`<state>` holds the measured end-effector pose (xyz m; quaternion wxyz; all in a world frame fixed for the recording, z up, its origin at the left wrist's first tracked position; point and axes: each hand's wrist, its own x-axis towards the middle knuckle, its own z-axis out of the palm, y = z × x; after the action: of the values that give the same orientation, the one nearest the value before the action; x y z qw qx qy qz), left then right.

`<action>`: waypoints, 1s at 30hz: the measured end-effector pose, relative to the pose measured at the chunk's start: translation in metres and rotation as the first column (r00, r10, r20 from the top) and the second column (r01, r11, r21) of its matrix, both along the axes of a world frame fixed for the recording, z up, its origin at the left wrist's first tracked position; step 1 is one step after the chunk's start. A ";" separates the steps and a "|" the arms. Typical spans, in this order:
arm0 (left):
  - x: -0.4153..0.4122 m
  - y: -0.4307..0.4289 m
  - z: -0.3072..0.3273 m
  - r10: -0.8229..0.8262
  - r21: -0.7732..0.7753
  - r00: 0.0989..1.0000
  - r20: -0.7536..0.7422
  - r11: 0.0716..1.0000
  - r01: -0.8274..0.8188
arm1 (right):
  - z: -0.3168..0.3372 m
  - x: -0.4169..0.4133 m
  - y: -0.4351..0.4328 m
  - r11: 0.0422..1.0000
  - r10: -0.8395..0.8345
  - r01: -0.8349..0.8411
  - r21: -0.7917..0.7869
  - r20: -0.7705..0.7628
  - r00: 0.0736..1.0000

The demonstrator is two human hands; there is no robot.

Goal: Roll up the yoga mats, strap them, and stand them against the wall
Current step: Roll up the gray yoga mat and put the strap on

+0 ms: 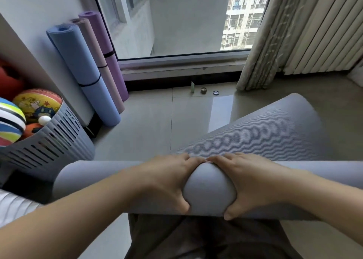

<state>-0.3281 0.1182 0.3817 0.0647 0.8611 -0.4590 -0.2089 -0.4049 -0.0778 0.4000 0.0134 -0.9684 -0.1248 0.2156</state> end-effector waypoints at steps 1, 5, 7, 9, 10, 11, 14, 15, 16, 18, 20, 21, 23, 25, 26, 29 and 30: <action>0.011 -0.003 0.000 0.021 0.024 0.996 -0.091 1.000 -0.019 | 0.000 -0.002 -0.002 1.000 -0.008 0.008 -0.007 0.030 1.000; 0.050 -0.020 0.006 0.027 0.232 0.933 -0.359 0.971 0.061 | -0.003 -0.014 0.008 0.995 0.062 -0.048 -0.083 0.171 0.983; 0.061 -0.027 0.013 0.064 0.315 0.933 -0.354 0.948 0.055 | -0.011 -0.006 0.011 0.993 0.045 -0.028 -0.111 0.153 0.987; 0.063 -0.028 0.022 0.077 0.299 0.959 -0.273 0.954 0.008 | -0.012 0.011 0.006 0.997 -0.008 0.016 -0.074 0.111 0.994; 0.059 -0.026 0.025 0.076 0.250 0.978 -0.193 0.968 -0.025 | -0.012 0.021 0.002 0.998 -0.029 0.033 -0.048 0.086 0.996; 0.051 -0.024 0.026 0.069 0.187 0.992 -0.111 0.981 -0.047 | -0.011 0.030 -0.002 0.999 -0.039 0.040 -0.026 0.060 0.997; 0.014 -0.020 0.005 0.018 0.143 0.986 0.167 0.989 -0.042 | -0.007 0.055 -0.010 0.997 -0.053 0.056 0.055 -0.063 0.997; 0.002 -0.020 -0.005 0.013 0.173 0.963 0.267 0.983 -0.062 | -0.006 0.061 -0.012 0.994 -0.062 0.071 0.081 -0.105 0.993; -0.004 -0.021 -0.014 0.028 0.190 0.939 0.343 0.977 -0.099 | -0.005 0.064 -0.013 0.992 -0.071 0.084 0.092 -0.129 0.989; -0.006 -0.021 -0.025 0.083 0.140 0.906 0.415 0.978 -0.154 | -0.005 0.060 -0.011 0.997 -0.065 0.068 0.043 -0.086 0.994; 0.000 -0.017 -0.027 0.114 0.064 0.899 0.423 0.986 -0.156 | -0.013 0.046 -0.006 0.997 -0.005 0.013 -0.079 0.100 0.995; 0.003 -0.014 -0.027 0.110 0.033 0.896 0.431 0.990 -0.137 | -0.017 0.038 -0.003 0.994 0.024 -0.003 -0.109 0.188 0.982; 0.009 -0.011 -0.025 0.083 -0.021 0.883 0.462 0.996 -0.083 | -0.019 0.031 0.000 0.997 0.007 0.015 -0.071 0.298 0.955; 0.017 -0.013 -0.009 0.070 -0.025 0.848 0.526 0.997 -0.067 | -0.009 0.036 -0.001 0.999 -0.049 0.052 0.002 0.364 0.930; 0.022 -0.014 0.001 0.075 -0.034 0.822 0.565 0.997 -0.068 | -0.001 0.040 -0.003 0.997 -0.072 0.064 0.033 0.400 0.914; 0.032 -0.014 0.035 0.089 -0.038 0.735 0.672 0.996 -0.087 | 0.023 0.046 -0.003 0.991 -0.114 0.058 0.125 0.514 0.850; 0.030 -0.013 0.044 0.080 -0.023 0.717 0.693 0.996 -0.089 | 0.029 0.045 -0.001 0.989 -0.112 0.045 0.140 0.524 0.844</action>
<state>-0.2982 0.1053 0.4262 -0.1073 0.8972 -0.4088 0.1281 -0.3600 -0.0793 0.4285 0.0466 -0.9918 -0.0969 -0.0688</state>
